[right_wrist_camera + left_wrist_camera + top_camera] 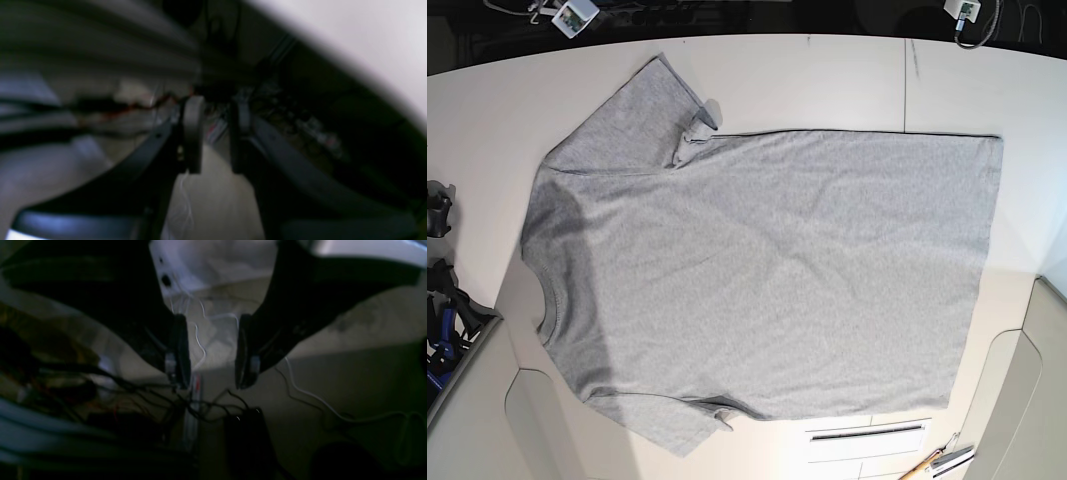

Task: Fold the T-shirt properly
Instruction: 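Move both grippers down toward the shirt's shoulder-side edge corners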

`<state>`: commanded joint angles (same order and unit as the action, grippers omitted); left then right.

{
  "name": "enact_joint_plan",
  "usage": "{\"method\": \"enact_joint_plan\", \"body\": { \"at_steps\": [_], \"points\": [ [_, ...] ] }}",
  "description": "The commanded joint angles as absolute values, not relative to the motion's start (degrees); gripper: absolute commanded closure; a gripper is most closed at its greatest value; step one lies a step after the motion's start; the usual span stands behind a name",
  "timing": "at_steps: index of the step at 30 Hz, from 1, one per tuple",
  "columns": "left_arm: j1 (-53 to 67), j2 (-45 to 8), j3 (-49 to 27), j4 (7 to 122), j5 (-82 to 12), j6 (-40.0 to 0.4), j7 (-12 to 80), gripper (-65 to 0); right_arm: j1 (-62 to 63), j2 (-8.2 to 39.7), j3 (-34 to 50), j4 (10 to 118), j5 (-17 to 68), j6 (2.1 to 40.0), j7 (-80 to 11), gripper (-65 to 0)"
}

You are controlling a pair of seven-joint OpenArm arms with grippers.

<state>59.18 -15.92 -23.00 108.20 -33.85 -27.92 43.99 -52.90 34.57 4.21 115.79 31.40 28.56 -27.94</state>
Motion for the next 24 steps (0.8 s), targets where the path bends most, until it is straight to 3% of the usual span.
{"method": "enact_joint_plan", "body": {
  "at_steps": [2,6,12,17,21,24],
  "points": [
    [59.1,-15.9,-25.4,109.5,-33.9,-27.9,43.9,-26.3,-52.7,33.8,8.4,117.1,33.3,28.6,-27.9,-13.9],
    [59.0,-16.4,-29.6,111.9,-36.5,-27.9,43.5,-37.7,-50.7,31.3,16.4,117.1,36.8,28.6,-28.6,-14.9],
    [58.2,-18.4,-32.7,113.0,-42.3,-27.9,42.6,-40.2,-46.9,28.4,22.8,114.8,41.0,26.7,-30.5,-33.0],
    [55.1,-19.6,-32.7,113.0,-42.7,-27.7,42.7,-40.3,-42.2,28.4,22.9,107.8,42.1,25.5,-31.0,-33.4],
    [52.5,-20.4,-32.7,112.9,-44.6,-27.7,42.7,-45.2,-39.9,28.3,22.9,102.3,44.8,27.0,-32.2,-33.4],
    [50.3,-21.2,-32.7,112.9,-47.0,-27.7,42.6,-45.2,-37.9,27.1,22.9,99.9,45.8,27.3,-33.8,-33.4]
  ]
}}
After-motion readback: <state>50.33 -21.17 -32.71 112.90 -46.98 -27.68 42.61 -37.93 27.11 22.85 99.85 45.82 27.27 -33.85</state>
